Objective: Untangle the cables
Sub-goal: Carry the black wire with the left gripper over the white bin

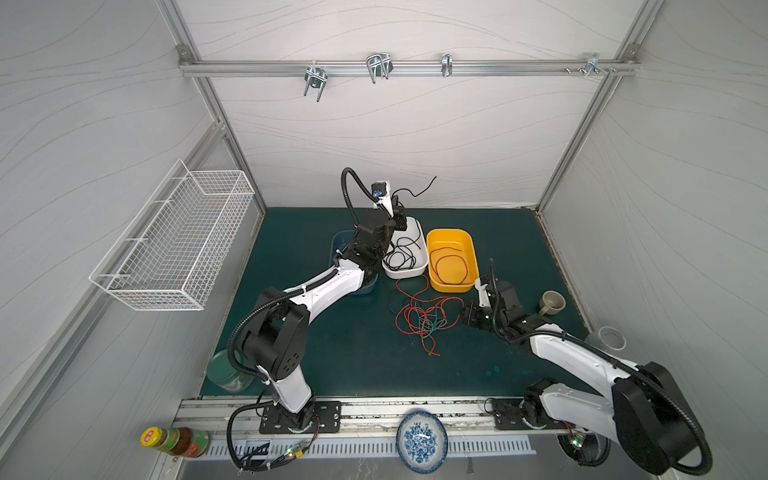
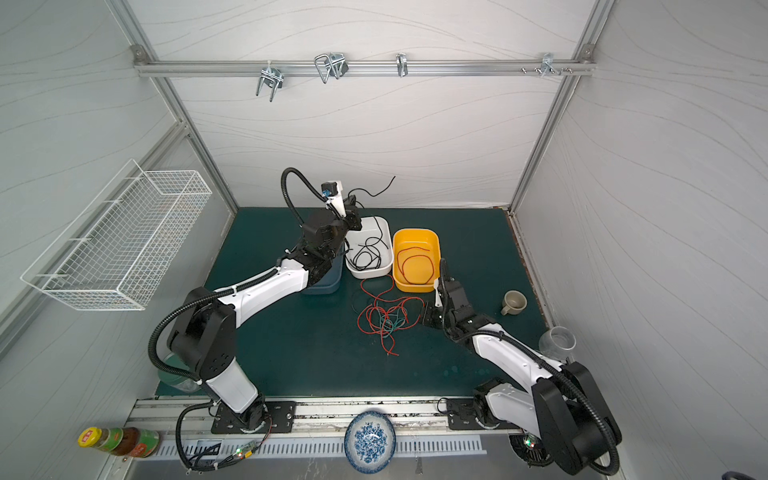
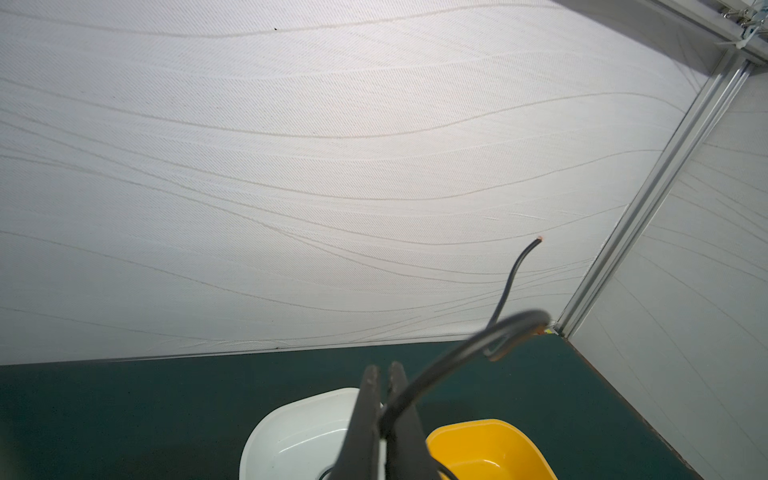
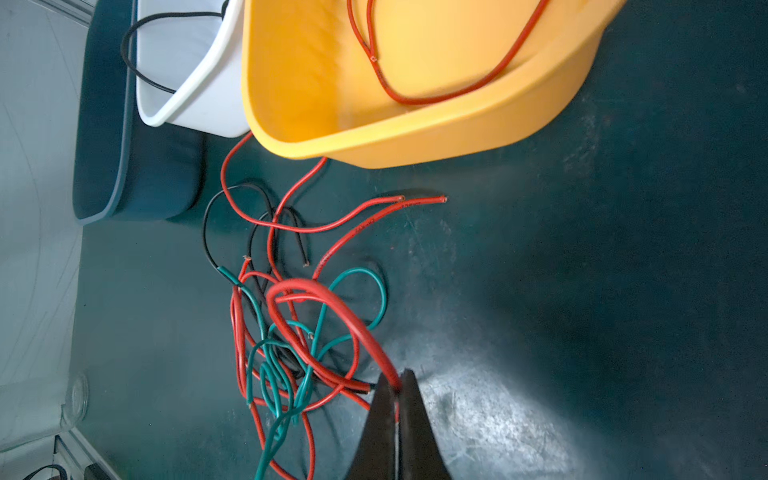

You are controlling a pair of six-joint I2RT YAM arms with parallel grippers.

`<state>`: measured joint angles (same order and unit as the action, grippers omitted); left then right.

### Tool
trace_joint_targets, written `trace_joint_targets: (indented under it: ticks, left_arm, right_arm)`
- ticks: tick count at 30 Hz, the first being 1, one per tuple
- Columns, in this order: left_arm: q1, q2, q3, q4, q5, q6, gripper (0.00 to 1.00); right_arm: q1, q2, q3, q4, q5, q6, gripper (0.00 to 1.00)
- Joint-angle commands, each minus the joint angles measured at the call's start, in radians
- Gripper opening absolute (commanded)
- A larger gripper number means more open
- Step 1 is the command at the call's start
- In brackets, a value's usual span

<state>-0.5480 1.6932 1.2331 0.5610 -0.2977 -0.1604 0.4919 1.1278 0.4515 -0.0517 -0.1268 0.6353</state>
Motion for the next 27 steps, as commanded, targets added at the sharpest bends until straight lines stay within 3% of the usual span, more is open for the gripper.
trace_joint_targets:
  ticks: [1,12,27]
  left_arm:
    - [0.003,-0.017,-0.004,0.083,-0.005,-0.020,0.00]
    - [0.003,-0.010,-0.111,0.127,-0.032,-0.090,0.00]
    - [0.002,-0.023,-0.209,0.116,-0.081,-0.042,0.00]
  right_arm:
    - [0.008,0.009,0.000,0.019,0.003,-0.005,0.00]
    - [0.010,0.005,0.000,0.018,0.003,-0.004,0.00]
    - [0.011,-0.005,-0.001,0.021,-0.008,0.000,0.00]
